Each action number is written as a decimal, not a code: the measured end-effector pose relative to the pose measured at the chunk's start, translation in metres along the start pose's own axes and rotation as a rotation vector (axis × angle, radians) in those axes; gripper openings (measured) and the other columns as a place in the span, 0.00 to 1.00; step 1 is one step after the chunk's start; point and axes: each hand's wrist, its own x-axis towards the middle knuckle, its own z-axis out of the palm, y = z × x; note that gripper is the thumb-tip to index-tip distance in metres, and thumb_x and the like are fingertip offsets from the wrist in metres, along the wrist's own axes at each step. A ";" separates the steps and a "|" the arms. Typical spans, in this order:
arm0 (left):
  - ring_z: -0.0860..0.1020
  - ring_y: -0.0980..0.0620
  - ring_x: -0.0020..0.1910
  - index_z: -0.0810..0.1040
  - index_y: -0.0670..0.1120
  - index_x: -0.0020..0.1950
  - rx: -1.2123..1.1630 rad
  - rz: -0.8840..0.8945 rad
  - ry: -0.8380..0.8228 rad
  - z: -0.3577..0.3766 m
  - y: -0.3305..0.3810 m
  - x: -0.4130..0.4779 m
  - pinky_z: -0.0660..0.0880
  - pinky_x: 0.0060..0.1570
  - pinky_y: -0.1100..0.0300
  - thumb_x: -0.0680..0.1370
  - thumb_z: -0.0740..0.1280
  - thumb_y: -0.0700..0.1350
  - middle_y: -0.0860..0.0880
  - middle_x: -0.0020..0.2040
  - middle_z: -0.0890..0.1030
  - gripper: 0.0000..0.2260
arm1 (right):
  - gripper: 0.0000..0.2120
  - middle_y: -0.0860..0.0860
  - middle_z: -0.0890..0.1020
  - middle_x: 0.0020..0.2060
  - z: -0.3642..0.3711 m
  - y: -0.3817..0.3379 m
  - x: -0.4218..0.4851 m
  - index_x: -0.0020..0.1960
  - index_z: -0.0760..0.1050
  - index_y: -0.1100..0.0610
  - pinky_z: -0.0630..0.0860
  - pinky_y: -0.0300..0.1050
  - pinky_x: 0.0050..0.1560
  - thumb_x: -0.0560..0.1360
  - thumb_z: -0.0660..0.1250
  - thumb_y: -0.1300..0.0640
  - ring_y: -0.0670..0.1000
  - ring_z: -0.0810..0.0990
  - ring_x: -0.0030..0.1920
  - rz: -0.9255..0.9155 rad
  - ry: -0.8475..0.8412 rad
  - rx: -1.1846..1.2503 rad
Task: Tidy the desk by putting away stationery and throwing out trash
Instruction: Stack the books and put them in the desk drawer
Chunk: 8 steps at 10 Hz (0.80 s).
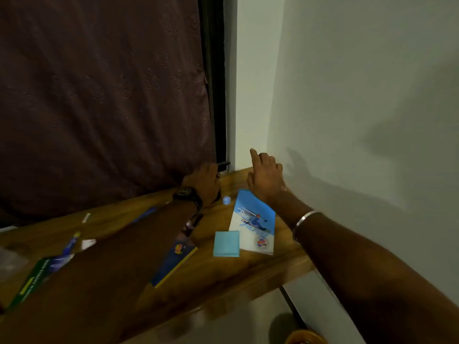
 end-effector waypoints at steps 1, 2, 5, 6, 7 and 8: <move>0.78 0.39 0.57 0.72 0.45 0.66 -0.048 0.010 -0.080 0.031 0.011 0.012 0.74 0.54 0.49 0.80 0.59 0.54 0.43 0.61 0.77 0.18 | 0.34 0.58 0.74 0.65 0.019 0.018 -0.005 0.79 0.60 0.56 0.72 0.60 0.60 0.75 0.65 0.51 0.62 0.74 0.63 0.070 -0.070 0.017; 0.77 0.39 0.62 0.71 0.43 0.70 -0.044 -0.016 -0.295 0.078 0.028 0.012 0.74 0.60 0.49 0.81 0.60 0.51 0.43 0.64 0.78 0.20 | 0.34 0.61 0.72 0.69 0.059 0.045 -0.026 0.79 0.61 0.56 0.70 0.62 0.68 0.76 0.65 0.51 0.65 0.71 0.68 0.178 -0.225 0.018; 0.75 0.37 0.66 0.63 0.46 0.75 -0.213 -0.135 -0.532 0.185 0.024 0.034 0.74 0.65 0.45 0.77 0.67 0.53 0.39 0.71 0.73 0.29 | 0.25 0.62 0.73 0.67 0.124 0.079 -0.051 0.72 0.71 0.57 0.75 0.54 0.65 0.77 0.68 0.53 0.64 0.76 0.66 0.485 -0.560 0.180; 0.66 0.37 0.76 0.59 0.43 0.78 -0.398 -0.216 -0.576 0.215 0.032 0.033 0.66 0.72 0.46 0.79 0.69 0.46 0.41 0.78 0.65 0.31 | 0.24 0.63 0.75 0.65 0.156 0.085 -0.068 0.69 0.71 0.61 0.76 0.52 0.63 0.77 0.69 0.51 0.63 0.76 0.65 0.573 -0.657 0.222; 0.64 0.39 0.77 0.57 0.44 0.80 -0.553 -0.264 -0.544 0.228 0.032 0.039 0.64 0.73 0.49 0.78 0.71 0.45 0.42 0.78 0.65 0.34 | 0.22 0.63 0.75 0.65 0.171 0.083 -0.076 0.68 0.72 0.62 0.75 0.51 0.63 0.77 0.67 0.51 0.62 0.76 0.65 0.605 -0.677 0.226; 0.71 0.38 0.72 0.64 0.44 0.77 -0.684 -0.445 -0.507 0.237 0.032 0.047 0.69 0.67 0.50 0.77 0.71 0.42 0.41 0.73 0.72 0.30 | 0.22 0.62 0.74 0.64 0.182 0.081 -0.076 0.66 0.74 0.61 0.76 0.50 0.62 0.77 0.68 0.50 0.62 0.77 0.63 0.649 -0.644 0.239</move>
